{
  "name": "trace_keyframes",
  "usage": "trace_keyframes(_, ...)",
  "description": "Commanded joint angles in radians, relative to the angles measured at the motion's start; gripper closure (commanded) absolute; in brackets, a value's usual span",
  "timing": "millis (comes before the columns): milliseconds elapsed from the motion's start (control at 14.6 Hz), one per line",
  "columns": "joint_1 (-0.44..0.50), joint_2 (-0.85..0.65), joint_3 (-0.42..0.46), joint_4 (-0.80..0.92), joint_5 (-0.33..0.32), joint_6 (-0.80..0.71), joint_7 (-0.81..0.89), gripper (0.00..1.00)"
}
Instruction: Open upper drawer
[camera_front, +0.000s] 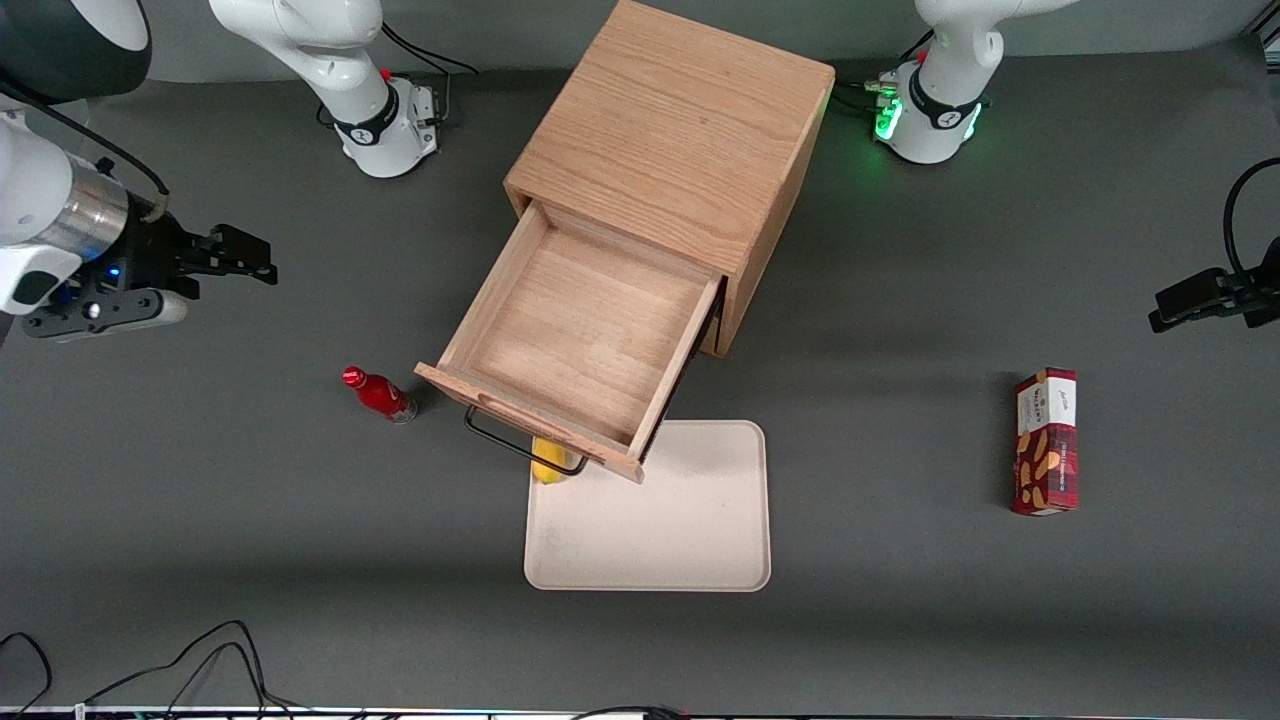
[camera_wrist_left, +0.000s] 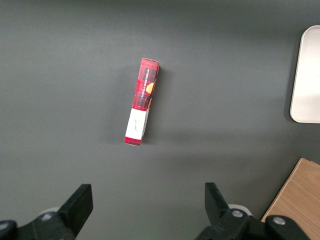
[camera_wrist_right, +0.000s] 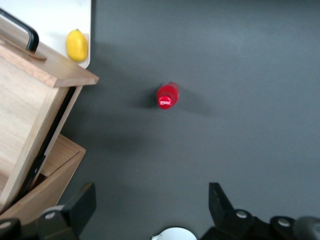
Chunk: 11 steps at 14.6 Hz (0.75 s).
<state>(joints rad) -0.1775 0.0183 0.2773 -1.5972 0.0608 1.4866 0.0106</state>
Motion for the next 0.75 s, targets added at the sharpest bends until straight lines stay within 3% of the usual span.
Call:
trace_keyframes(0,-0.022,-0.014,0.0,0.023,-0.006,-0.019,0.029,0.0)
trace_keyframes(205,-0.022,-0.011,0.003,0.04,-0.007,-0.02,0.061,0.0)
trace_keyframes(342,0.019,0.0,-0.018,0.031,-0.053,-0.034,0.051,0.0)
trace_keyframes(547,0.218,-0.008,-0.22,0.025,-0.079,-0.071,0.04,0.0)
trace_keyframes(684,0.257,-0.006,-0.26,0.028,-0.079,-0.077,0.012,0.0)
